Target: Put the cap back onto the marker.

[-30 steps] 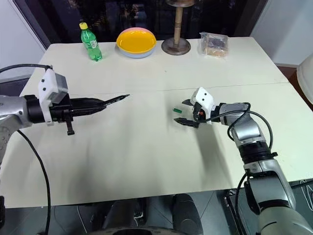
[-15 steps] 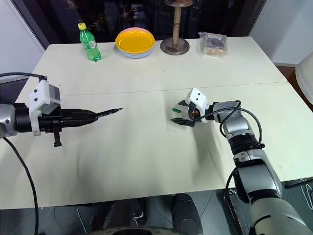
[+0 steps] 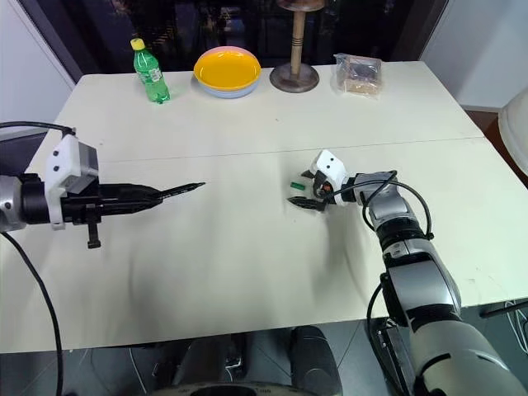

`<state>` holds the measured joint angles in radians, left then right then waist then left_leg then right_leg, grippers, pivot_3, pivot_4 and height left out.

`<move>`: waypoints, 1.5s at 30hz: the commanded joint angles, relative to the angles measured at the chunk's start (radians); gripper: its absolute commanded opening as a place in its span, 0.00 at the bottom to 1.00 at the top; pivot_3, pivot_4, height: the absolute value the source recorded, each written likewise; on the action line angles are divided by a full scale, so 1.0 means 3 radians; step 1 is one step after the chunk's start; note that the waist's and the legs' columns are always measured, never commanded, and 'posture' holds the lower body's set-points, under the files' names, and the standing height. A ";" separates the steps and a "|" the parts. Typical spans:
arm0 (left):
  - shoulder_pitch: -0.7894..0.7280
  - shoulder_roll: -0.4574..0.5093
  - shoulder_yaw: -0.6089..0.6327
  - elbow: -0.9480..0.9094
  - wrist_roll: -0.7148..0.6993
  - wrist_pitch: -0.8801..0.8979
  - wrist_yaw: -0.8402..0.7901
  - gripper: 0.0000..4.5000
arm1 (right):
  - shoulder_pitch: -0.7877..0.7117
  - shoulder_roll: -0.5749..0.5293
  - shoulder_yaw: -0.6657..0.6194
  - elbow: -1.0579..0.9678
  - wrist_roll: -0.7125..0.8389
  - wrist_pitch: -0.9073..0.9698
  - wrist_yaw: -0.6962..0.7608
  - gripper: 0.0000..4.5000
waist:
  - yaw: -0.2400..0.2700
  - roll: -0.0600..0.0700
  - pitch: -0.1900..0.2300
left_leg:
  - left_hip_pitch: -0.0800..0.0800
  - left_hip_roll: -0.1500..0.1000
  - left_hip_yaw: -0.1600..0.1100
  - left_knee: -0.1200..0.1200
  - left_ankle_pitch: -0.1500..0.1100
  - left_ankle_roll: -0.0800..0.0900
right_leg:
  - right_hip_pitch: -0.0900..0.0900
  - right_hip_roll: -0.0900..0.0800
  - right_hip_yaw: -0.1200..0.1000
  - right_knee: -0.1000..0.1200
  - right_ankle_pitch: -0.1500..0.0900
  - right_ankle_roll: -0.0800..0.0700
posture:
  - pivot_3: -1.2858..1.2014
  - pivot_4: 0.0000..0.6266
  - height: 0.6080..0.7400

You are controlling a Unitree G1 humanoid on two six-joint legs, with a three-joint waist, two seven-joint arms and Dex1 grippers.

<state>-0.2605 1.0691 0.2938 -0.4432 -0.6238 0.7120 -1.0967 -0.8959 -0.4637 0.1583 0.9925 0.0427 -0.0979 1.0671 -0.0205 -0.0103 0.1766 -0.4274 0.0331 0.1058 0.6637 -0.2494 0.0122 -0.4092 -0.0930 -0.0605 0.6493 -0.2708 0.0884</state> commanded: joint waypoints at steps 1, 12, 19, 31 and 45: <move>0.0009 0.0049 0.0123 -0.0097 -0.0038 -0.0024 0.0041 0.01 | -0.0101 0.0005 -0.0046 0.0133 -0.0077 -0.0155 -0.0041 1.00 | -0.0001 0.0000 0.0000 | 0.0000 0.0000 0.0000 0.0000 0.0000 0.0000 | 0.0000 0.0000 0.0000 0.0000 0.0000 0.0000 | 0.52 0.24 1.00; -0.0036 0.0038 0.0086 -0.0085 -0.0040 -0.0053 0.0088 0.00 | -0.0083 0.0020 -0.0051 0.0274 -0.0186 -0.0256 -0.0033 0.00 | 0.0003 0.0000 0.0000 | 0.0004 0.0000 -0.0001 0.0000 0.0001 -0.0002 | 0.0003 0.0000 0.0000 0.0002 0.0000 0.0000 | 0.52 0.24 1.00; -0.0114 -0.0024 -0.0067 -0.0044 -0.0022 -0.0119 0.0068 0.00 | 0.0042 -0.0075 -0.0056 -0.0204 -0.0132 -0.0233 0.0131 0.00 | 0.0016 0.0000 0.0000 | 0.0004 -0.0001 -0.0001 0.0000 0.0001 -0.0002 | 0.0004 -0.0001 0.0000 0.0002 0.0000 0.0000 | 0.52 0.24 1.00; -0.0572 -0.0459 -0.0936 0.0577 0.0653 -0.1091 -0.0134 0.00 | 0.0553 -0.0436 0.0051 -0.3072 0.0165 0.0878 0.0496 0.00 | 0.0022 0.0009 0.0006 | 0.0003 0.0003 0.0000 0.0000 0.0001 -0.0002 | 0.0000 0.0005 0.0000 0.0005 0.0000 0.0000 | 0.52 0.24 1.00; -0.0844 -0.0660 -0.1085 0.0860 0.0893 -0.1392 -0.0235 0.00 | 0.0480 -0.0390 0.0221 -0.3458 0.0162 0.1149 0.0405 0.00 | 0.0025 0.0009 0.0005 | 0.0001 0.0003 0.0001 0.0002 -0.0008 0.0015 | -0.0001 0.0005 0.0000 0.0005 0.0000 0.0000 | 0.52 0.24 1.00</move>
<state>-0.4888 0.8653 -0.0463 -0.1687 -0.3574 0.3118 -1.1611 -0.7188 -0.5853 0.2304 -0.0003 0.0726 0.2477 1.1955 -0.0132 -0.0076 0.1783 -0.4269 0.0339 0.1061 0.6643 -0.2519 0.0167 -0.4094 -0.0914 -0.0606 0.6508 -0.2707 0.0885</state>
